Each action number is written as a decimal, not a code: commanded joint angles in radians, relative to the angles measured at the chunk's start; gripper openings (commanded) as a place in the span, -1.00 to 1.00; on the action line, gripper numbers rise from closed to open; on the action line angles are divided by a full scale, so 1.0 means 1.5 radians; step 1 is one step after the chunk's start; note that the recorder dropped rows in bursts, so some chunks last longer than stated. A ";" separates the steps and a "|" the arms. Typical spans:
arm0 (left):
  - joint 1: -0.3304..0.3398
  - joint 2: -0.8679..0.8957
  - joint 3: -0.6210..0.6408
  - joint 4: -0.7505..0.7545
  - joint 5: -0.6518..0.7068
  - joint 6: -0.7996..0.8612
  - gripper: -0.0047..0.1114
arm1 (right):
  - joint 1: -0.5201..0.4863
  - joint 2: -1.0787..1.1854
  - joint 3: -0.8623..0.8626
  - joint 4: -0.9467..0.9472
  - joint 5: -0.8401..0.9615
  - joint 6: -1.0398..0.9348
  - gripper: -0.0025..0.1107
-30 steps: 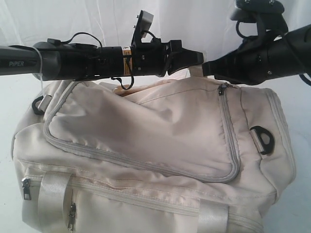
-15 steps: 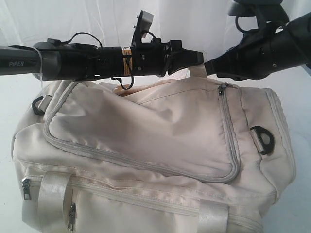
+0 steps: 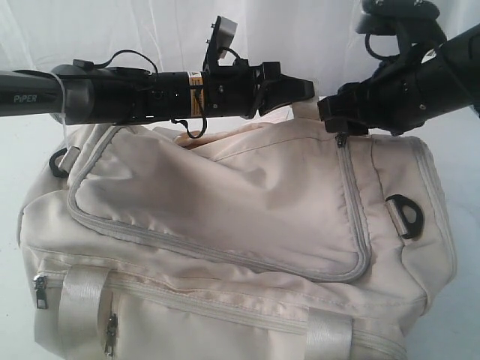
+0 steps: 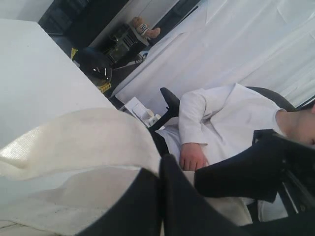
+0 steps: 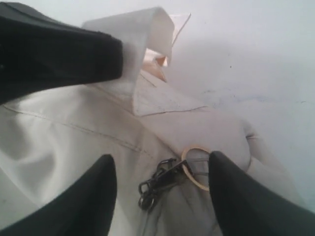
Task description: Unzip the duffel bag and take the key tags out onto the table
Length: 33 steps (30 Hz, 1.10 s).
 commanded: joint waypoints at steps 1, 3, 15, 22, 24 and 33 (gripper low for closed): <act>0.003 -0.026 -0.005 -0.025 -0.050 -0.002 -0.92 | -0.001 0.026 -0.002 -0.005 0.015 0.005 -0.08; 0.003 -0.026 -0.005 -0.025 -0.050 -0.002 -0.92 | -0.001 0.031 -0.002 -0.005 0.014 0.005 -0.08; 0.003 -0.026 -0.005 -0.025 -0.050 -0.002 -0.92 | -0.001 0.034 -0.002 -0.005 -0.008 0.005 -0.67; 0.003 -0.026 -0.005 -0.025 -0.050 -0.002 -0.92 | -0.001 0.031 -0.002 0.002 -0.015 0.002 -0.96; 0.003 -0.026 -0.005 -0.025 -0.050 -0.002 -0.92 | -0.001 0.027 -0.002 0.002 -0.015 0.002 -0.96; 0.003 -0.026 -0.005 -0.025 -0.050 -0.002 -0.92 | -0.001 -0.011 -0.002 0.002 0.004 -0.004 -0.96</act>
